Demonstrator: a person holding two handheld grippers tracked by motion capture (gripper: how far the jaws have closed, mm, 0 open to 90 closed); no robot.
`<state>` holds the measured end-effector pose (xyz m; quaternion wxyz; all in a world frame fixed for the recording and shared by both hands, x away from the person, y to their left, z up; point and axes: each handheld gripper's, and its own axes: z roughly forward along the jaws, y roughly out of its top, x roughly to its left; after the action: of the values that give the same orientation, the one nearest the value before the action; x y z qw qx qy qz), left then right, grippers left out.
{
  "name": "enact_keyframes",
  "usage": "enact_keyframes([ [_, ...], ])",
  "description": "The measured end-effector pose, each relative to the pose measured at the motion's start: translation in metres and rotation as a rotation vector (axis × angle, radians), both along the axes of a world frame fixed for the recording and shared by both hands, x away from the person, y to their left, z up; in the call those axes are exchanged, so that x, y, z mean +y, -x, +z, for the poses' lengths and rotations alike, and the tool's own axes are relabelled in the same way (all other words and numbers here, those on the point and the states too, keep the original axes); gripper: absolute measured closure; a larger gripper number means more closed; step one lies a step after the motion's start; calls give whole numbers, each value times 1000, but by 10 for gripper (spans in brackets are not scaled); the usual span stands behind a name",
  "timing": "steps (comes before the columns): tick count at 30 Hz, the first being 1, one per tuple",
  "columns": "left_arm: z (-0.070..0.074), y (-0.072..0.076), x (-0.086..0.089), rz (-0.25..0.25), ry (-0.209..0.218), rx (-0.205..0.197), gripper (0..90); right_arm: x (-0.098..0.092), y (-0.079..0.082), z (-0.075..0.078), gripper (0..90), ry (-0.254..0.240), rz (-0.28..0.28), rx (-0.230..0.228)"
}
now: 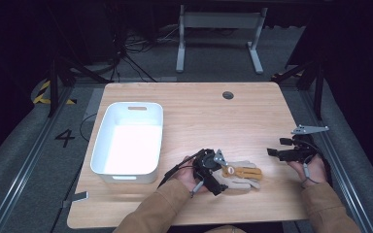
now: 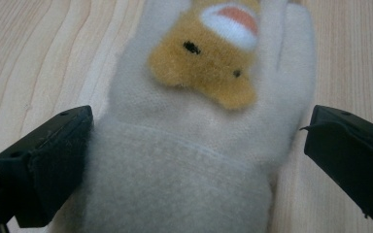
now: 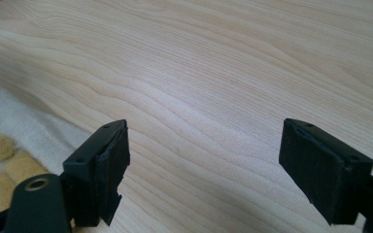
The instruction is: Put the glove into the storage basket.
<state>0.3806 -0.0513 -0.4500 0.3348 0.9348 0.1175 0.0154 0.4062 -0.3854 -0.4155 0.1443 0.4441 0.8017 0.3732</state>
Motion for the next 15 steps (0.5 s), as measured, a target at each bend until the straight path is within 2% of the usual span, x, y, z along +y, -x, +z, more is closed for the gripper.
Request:
enact_keyframes([
  [4, -4, 0, -4, 12, -21, 11, 0, 0, 0, 0, 189, 2, 1, 1],
  [8, -7, 0, -8, 21, -28, 0, 0, 0, 0, 0, 190, 4, 2, 2],
  [10, -9, 0, -11, 21, -50, 5, 0, 0, 0, 0, 190, 5, 3, 3],
  [11, -12, 0, -14, 34, -78, -12, 11, 0, 0, -1, 192, 4, 6, 5],
  [15, -13, 1, -17, 43, -74, -23, 2, 1, 0, -1, 200, 4, 8, 10],
])
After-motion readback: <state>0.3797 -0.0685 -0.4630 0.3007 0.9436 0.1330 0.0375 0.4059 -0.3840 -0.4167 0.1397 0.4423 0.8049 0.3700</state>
